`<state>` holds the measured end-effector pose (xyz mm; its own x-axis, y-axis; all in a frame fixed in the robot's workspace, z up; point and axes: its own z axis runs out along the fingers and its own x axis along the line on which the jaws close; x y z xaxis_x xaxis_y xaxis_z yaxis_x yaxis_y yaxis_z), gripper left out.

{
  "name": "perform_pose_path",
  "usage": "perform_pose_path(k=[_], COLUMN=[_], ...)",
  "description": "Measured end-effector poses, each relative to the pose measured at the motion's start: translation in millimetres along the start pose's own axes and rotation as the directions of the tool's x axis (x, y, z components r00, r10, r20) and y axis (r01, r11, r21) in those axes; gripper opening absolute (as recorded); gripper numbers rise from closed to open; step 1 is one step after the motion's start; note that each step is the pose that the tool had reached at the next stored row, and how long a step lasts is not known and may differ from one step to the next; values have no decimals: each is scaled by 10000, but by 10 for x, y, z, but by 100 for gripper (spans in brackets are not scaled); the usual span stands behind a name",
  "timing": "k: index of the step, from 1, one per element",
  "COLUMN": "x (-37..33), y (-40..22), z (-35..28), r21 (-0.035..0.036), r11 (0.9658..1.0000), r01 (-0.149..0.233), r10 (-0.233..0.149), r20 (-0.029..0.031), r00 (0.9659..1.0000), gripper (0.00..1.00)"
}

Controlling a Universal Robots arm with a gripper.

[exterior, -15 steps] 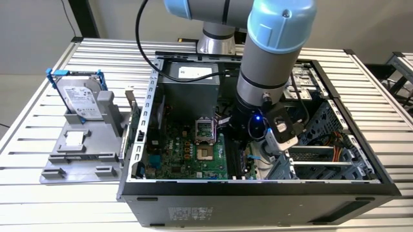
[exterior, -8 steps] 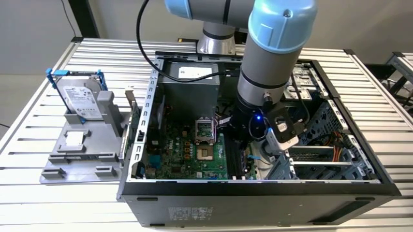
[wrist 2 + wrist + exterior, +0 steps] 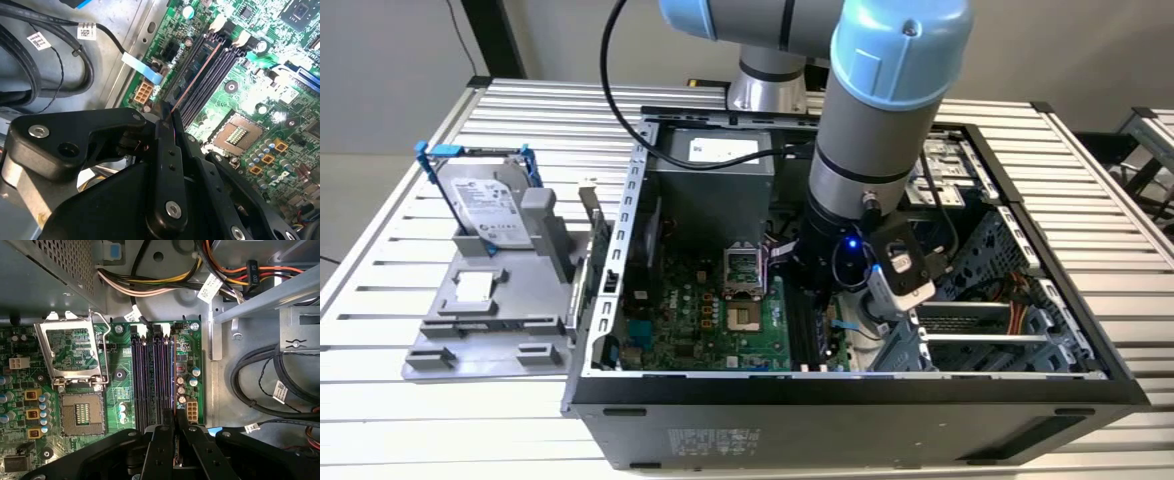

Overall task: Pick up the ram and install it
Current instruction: 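Insert the ram into the slot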

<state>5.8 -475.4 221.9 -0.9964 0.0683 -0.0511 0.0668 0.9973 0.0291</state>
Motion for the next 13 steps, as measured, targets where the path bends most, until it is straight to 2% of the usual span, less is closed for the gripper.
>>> perform_pose_path(k=[13], x=[-16], y=[-11], z=[6], r21=[2], r11=[10000], r01=[26], r10=[-26], r20=[-15], r00=[10000], gripper=[0])
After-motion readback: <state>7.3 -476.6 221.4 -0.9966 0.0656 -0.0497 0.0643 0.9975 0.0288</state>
